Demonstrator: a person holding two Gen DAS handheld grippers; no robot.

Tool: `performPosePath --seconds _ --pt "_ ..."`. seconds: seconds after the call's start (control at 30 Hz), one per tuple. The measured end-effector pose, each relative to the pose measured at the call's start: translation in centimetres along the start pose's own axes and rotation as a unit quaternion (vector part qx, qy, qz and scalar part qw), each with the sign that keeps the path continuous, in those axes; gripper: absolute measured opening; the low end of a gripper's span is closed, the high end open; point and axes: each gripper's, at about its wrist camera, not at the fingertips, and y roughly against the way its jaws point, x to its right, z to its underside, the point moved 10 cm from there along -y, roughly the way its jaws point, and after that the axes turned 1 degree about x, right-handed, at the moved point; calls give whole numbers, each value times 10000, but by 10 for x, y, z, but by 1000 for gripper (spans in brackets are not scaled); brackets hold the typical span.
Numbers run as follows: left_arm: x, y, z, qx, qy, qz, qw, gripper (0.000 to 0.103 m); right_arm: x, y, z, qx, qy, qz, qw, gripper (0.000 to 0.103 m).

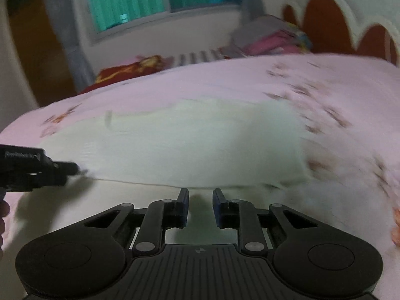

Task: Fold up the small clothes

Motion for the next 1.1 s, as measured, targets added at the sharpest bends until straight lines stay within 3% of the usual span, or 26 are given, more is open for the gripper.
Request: performPosePath --seconds 0.07,0.1,0.23,0.33,0.5,0.67,0.87,0.9,0.93,0.97,1.03,1.1 --pt "5 -9 -3 -18 -19 58 10000 7 25 7 -2 11 -320 167 9993 22" --pt "8 -13 -3 -52 -96 71 9999 3 36 6 -3 16 -497 201 9986 22" --pt "15 10 -17 404 -352 136 9985 4 51 -1 -10 -46 -738 264 9969 22" --pt "-3 33 -26 624 -475 -47 9969 3 55 -6 -11 -65 -724 307 9969 22" --pt "-37 42 -21 521 -532 -313 9967 3 53 -7 -9 -25 -650 349 9973 22" --pt "-50 53 -27 707 -429 -357 9959 3 52 -9 -7 -16 -550 401 9977 22" --pt "-58 44 -17 469 -570 -440 9963 3 51 -10 -7 2 -396 512 9979 21" --pt "-58 40 -14 385 -655 -472 9960 4 50 -10 -6 -5 -348 529 9980 21" --pt "-60 39 -12 305 -737 -563 9952 12 50 -9 -7 -19 -308 536 9981 21" --pt "-64 43 -12 375 -769 -676 9940 28 49 -6 -8 -7 -311 526 9981 22" --pt "-67 66 -20 865 -856 -964 9879 49 47 11 -16 281 -249 486 9981 22" --pt "-58 84 -26 1291 -1096 -1037 9801 52 43 25 -25 557 -148 445 9973 22"
